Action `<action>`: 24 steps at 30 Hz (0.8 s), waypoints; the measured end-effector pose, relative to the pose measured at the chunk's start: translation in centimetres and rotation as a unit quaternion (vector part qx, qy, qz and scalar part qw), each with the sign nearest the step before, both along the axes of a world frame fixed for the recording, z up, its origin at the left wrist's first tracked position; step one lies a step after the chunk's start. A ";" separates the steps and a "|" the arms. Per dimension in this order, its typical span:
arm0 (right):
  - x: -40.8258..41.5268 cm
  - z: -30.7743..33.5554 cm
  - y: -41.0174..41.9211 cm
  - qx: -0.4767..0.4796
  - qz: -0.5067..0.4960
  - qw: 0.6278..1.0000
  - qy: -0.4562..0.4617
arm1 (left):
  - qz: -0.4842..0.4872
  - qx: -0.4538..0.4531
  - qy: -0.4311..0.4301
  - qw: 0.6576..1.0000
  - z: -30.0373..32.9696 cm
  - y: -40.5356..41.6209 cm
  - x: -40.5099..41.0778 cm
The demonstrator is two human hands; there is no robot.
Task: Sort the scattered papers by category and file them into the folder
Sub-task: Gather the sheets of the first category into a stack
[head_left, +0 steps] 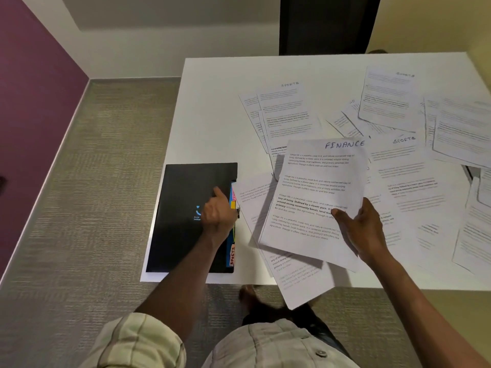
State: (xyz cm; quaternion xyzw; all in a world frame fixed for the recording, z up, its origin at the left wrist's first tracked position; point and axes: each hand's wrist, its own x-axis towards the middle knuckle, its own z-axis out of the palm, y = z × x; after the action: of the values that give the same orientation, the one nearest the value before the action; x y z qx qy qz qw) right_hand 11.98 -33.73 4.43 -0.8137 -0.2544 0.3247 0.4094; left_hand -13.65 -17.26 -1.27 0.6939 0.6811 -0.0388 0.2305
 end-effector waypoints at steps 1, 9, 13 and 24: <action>-0.1 0.2 0.3 0.003 0.006 1.000 -0.014 | -0.003 0.005 -0.003 1.000 0.4 0.3 -0.1; -4.7 4.2 4.9 0.084 -0.014 0.989 -0.120 | -0.006 0.043 -0.069 0.997 4.3 2.6 -4.1; -8.5 6.3 7.7 0.143 0.008 0.979 -0.142 | -0.009 0.057 -0.107 0.993 5.9 4.3 -5.6; -17.1 5.7 12.3 0.095 0.141 0.974 -0.150 | 0.007 0.092 -0.188 0.978 8.5 5.3 -7.0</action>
State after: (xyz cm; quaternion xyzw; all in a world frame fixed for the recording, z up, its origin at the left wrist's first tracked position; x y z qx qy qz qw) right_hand -5.10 -21.41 10.17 -0.7662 -0.4548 0.2279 0.3926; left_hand -20.68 -11.91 7.24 0.7020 0.6311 0.1571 0.2904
